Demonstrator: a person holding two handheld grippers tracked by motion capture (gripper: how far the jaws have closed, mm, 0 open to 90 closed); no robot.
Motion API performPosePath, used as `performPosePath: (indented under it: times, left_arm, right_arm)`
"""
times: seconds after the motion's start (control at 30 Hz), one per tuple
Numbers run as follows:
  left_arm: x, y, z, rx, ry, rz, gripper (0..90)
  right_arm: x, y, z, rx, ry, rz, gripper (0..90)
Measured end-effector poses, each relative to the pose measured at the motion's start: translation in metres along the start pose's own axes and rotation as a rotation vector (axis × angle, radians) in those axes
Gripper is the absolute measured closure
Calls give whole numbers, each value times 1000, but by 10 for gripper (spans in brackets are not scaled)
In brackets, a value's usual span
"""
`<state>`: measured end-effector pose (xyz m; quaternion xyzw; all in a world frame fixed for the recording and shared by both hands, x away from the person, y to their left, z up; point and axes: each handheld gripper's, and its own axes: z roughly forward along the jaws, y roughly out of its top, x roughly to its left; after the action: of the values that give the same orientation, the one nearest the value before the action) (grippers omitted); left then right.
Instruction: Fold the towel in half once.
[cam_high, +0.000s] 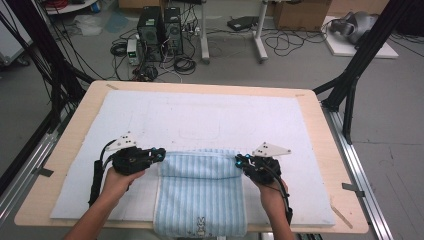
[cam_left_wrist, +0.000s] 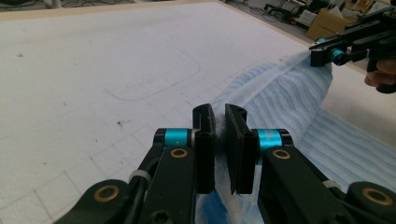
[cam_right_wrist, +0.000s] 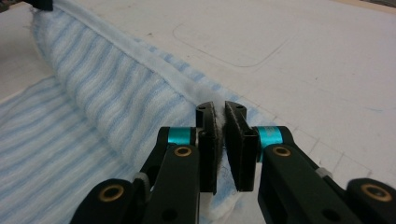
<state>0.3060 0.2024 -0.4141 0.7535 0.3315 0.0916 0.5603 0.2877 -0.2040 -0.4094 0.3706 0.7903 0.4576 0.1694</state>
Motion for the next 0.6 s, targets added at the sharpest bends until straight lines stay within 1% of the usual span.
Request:
performPosePath:
  times: [0.1,0.17,0.23,0.33,0.37,0.43,0.5,0.57,0.6]
  left_arm:
    - [-5,-5,-4,-12,-15,0,821]
    - [-8,-8,-7,-8,-24,-1,820]
    - [-11,-12,-9,4,-23,13,819]
    - [-14,-16,-11,-1,-15,37,816]
    - [-15,-17,-12,-3,-4,52,810]
    - [-16,-18,-13,-15,7,65,807]
    - [-16,-17,-15,-37,24,79,808]
    - [-14,-16,-16,-76,45,89,800]
    - [-12,-15,-15,-81,55,90,798]
  right_arm:
    - [4,-4,-6,-17,10,-6,834]
    - [7,-7,-9,-18,17,-7,833]
    - [9,-11,-12,-21,24,-6,833]
    - [11,-18,-15,-21,34,-4,833]
    - [11,-20,-16,-25,37,-4,832]
    - [12,-21,-18,-31,46,-7,833]
    - [13,-23,-19,-33,54,-18,832]
    - [14,-22,-18,-29,57,-18,833]
    - [13,-21,-17,-29,56,-19,833]
